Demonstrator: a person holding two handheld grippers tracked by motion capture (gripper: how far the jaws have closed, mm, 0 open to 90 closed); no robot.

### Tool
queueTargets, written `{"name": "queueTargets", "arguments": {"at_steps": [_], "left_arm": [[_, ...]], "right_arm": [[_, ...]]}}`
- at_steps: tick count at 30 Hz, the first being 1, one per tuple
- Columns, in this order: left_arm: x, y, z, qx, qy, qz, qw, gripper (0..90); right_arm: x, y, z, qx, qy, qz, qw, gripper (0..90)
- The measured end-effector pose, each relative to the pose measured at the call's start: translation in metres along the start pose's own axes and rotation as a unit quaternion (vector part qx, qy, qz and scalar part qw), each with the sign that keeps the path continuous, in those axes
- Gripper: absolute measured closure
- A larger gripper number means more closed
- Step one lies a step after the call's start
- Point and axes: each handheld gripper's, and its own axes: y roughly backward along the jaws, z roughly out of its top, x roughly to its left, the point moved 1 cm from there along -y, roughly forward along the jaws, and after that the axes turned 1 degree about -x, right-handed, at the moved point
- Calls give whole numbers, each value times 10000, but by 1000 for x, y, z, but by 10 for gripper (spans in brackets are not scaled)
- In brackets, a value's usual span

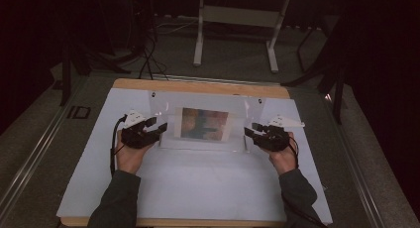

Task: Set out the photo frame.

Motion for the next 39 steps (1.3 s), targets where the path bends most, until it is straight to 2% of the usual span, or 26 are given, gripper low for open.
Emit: {"name": "queueTargets", "arguments": {"at_steps": [3, 6, 12, 29, 39], "left_arm": [[1, 0, -1, -20, 17, -20, 10000, 488], [1, 0, -2, -72, 156, -61, 9998, 488], [3, 0, -3, -112, 114, -74, 9998, 488], [2, 1, -4, -149, 182, -81, 9997, 486], [-8, -1, -2, -49, 177, -76, 9998, 487]], "right_arm": [[-1, 0, 0, -9, -7, 4, 10000, 560], [-1, 0, -1, -27, 6, 19, 10000, 561], [0, 1, -1, -34, 18, -5, 10000, 563], [1, 3, -3, -64, 26, 50, 10000, 572], [-4, 9, -4, -54, -6, 36, 10000, 567]]}}
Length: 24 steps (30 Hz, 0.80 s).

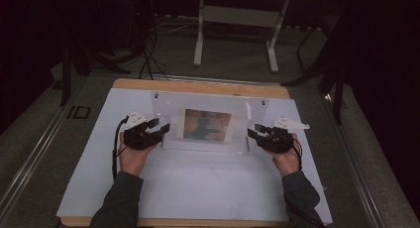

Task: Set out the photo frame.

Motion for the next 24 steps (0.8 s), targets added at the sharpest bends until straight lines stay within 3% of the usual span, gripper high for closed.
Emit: {"name": "queueTargets", "arguments": {"at_steps": [16, 24], "left_arm": [[2, 0, 0, -21, 50, -56, 10000, 484], [9, 8, 1, -76, 97, -20, 9999, 442]], "right_arm": [[-1, -1, -1, -11, 1, 25, 10000, 563], [-4, 3, -1, 68, 142, 13, 9999, 497]]}}
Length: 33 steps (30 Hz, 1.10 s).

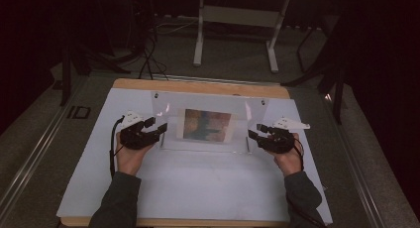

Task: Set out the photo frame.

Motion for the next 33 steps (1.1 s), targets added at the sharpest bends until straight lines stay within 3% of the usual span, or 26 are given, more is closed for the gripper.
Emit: {"name": "queueTargets", "arguments": {"at_steps": [6, 12, 15, 22, 27, 30, 33], "left_arm": [[5, 7, 2, 90, -48, -18, 9999, 451], [9, 15, 4, 29, -70, -118, 9999, 490], [15, 20, 3, -38, 71, -281, 9996, 519], [23, 28, 2, 44, 40, 4, 10000, 540], [29, 31, 1, 49, 129, 156, 9998, 538], [34, 31, -2, 138, 177, 339, 9992, 538], [36, 30, -3, 290, 70, 587, 9978, 534]], "right_arm": [[-8, 11, 2, -90, -44, -20, 9999, 495], [-15, 21, 3, -119, -78, 8, 9999, 498], [-17, 25, 3, -108, -69, 25, 9999, 504], [-26, 29, -1, 23, -126, 75, 9999, 505], [-31, 29, -4, 86, -194, 42, 9998, 505], [-34, 29, -7, 136, -221, -3, 9997, 504], [-36, 29, -9, 225, -212, -81, 9995, 504]]}}
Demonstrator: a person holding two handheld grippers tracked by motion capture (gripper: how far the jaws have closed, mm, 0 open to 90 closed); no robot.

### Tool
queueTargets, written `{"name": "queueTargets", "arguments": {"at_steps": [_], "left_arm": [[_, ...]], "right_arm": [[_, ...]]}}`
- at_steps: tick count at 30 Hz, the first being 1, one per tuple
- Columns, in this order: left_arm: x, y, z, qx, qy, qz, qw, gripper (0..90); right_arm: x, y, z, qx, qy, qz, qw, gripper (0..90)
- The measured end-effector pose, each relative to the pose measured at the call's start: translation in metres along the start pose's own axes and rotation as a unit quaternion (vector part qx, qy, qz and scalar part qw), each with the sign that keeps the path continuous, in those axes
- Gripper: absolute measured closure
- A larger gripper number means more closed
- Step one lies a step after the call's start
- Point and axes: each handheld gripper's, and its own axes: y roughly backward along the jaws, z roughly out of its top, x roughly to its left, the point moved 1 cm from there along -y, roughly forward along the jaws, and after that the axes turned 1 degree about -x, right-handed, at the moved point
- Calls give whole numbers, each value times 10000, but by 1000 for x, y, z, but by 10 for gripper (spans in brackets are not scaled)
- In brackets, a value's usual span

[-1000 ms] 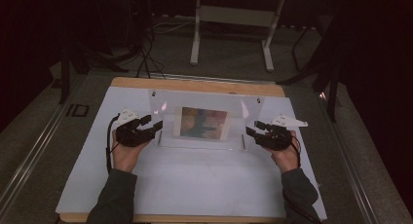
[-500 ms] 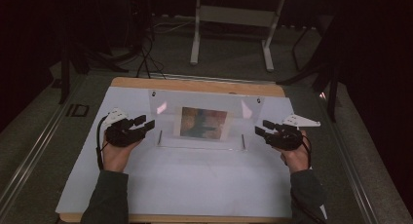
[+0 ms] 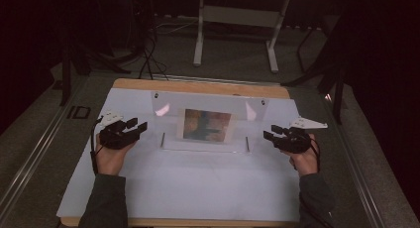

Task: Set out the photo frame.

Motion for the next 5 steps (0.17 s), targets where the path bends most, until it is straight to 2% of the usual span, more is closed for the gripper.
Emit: {"name": "queueTargets", "arguments": {"at_steps": [3, 5], "left_arm": [[2, -5, -5, 253, -138, 292, 9992, 515], [4, -11, -10, 406, -108, 453, 9981, 503]], "right_arm": [[-2, 0, -1, 21, -14, -28, 10000, 503], [-4, 0, -3, 93, -21, -120, 9999, 497]]}}
